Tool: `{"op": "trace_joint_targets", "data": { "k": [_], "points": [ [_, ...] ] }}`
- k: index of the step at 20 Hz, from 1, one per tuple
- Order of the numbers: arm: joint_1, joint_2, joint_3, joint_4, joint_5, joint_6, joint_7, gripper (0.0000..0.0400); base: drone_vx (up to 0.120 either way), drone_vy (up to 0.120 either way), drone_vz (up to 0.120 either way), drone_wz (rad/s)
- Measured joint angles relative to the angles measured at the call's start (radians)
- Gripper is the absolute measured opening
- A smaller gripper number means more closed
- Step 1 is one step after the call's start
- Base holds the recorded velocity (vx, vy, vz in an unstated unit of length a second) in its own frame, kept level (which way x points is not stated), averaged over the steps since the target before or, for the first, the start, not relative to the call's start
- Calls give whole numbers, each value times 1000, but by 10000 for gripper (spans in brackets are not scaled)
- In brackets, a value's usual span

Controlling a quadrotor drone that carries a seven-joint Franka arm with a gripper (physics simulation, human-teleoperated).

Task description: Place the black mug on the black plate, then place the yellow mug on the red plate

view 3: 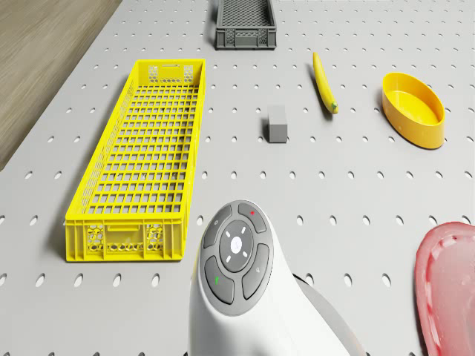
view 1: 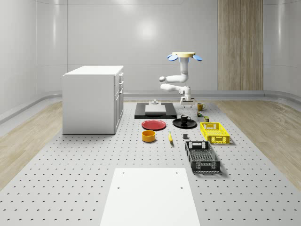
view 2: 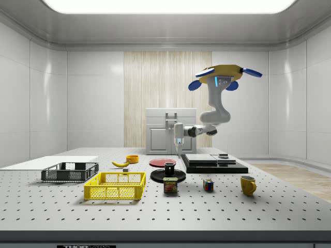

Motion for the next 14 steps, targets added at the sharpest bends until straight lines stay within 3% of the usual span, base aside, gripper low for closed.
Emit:
{"op": "trace_joint_targets", "data": {
  "k": [6, 8, 14],
  "points": [
    [0, 0, 0, 0, 0, 0, 0, 400, -120, 120, 0, 0],
    [0, -1, 0, 0, 0, 1, 0, 400, -120, 0, 20, 0],
    [0, -1, 0, 0, 0, 1, 0, 400, -120, 0, 120, 0]
  ]
}}
